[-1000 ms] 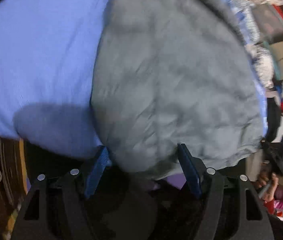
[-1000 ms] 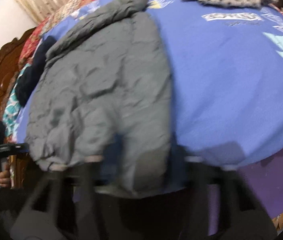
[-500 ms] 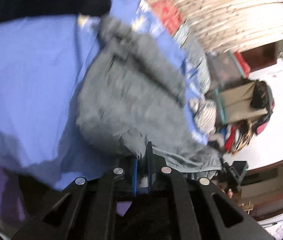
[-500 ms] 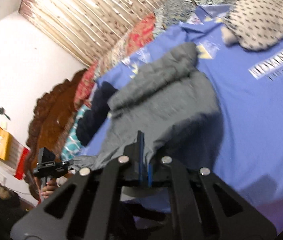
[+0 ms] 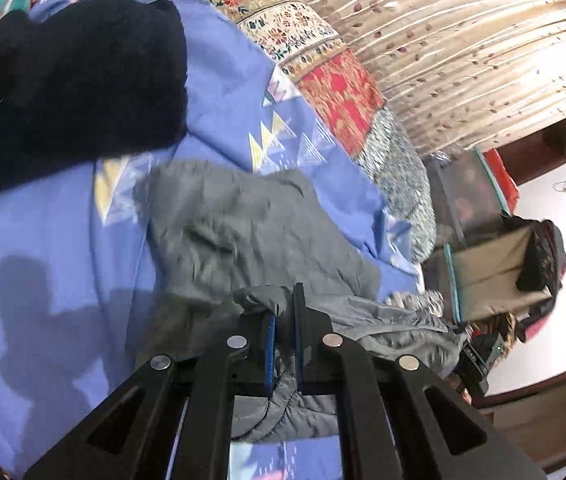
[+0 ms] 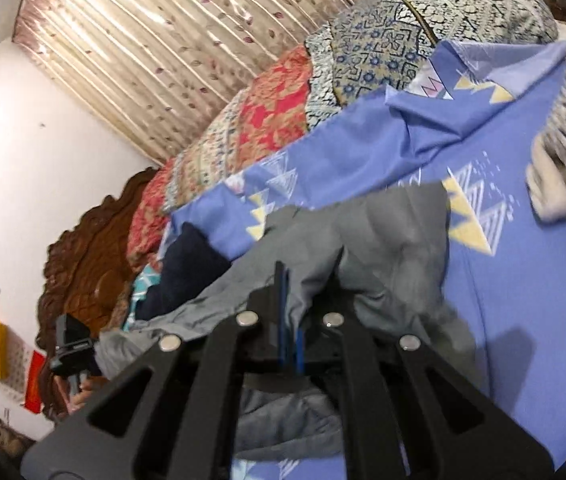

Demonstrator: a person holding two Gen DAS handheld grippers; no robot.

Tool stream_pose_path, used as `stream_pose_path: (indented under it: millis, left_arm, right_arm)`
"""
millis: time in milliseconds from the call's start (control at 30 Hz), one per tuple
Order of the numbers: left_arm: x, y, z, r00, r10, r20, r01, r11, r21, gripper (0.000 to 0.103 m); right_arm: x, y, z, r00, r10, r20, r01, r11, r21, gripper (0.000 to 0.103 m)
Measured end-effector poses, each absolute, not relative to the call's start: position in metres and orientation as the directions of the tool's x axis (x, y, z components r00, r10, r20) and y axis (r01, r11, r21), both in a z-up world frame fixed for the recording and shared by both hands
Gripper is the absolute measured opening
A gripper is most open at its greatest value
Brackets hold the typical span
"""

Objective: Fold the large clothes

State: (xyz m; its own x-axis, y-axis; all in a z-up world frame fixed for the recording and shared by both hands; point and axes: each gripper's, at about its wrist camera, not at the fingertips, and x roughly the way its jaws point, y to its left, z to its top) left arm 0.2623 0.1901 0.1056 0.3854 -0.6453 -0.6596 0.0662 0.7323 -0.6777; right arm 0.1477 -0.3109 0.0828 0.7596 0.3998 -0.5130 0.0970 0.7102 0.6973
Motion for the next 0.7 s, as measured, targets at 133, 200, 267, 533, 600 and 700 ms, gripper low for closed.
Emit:
stream_pose_path:
  millis: [133, 200, 267, 533, 600, 700]
  left_arm:
    - [0.299, 0.174, 0.099, 0.393, -0.61, -0.688, 0.066, 0.765, -0.641, 0.03]
    - [0.316, 0.167, 0.092, 0.385, -0.589, -0.711, 0.054, 0.783, -0.62, 0.03]
    - [0.332, 0.162, 0.087, 0.38, -0.571, -0.728, 0.045, 0.797, -0.602, 0.03]
    - [0.4, 0.137, 0.081, 0.362, -0.432, -0.826, 0.005, 0.887, -0.462, 0.033]
    - [0.415, 0.143, 0.086, 0.372, -0.451, -0.811, -0.004, 0.873, -0.487, 0.034]
    - [0.432, 0.147, 0.087, 0.373, -0.461, -0.805, -0.02, 0.864, -0.504, 0.038]
  right_arm:
    - [0.183, -0.321, 0.071, 0.755, 0.381, -0.533, 0.121, 0.719, 0.685, 0.004]
    - [0.194, -0.323, 0.065, 0.748, 0.372, -0.549, 0.132, 0.727, 0.674, 0.004]
    - [0.208, -0.324, 0.06, 0.741, 0.359, -0.568, 0.148, 0.738, 0.659, 0.004]
    - [0.23, -0.349, 0.053, 0.801, 0.204, -0.563, 0.284, 0.697, 0.658, 0.056]
    - [0.222, -0.355, 0.06, 0.838, 0.134, -0.53, 0.3, 0.699, 0.65, 0.068]
    - [0.212, -0.348, 0.073, 0.85, 0.102, -0.516, 0.287, 0.732, 0.617, 0.068]
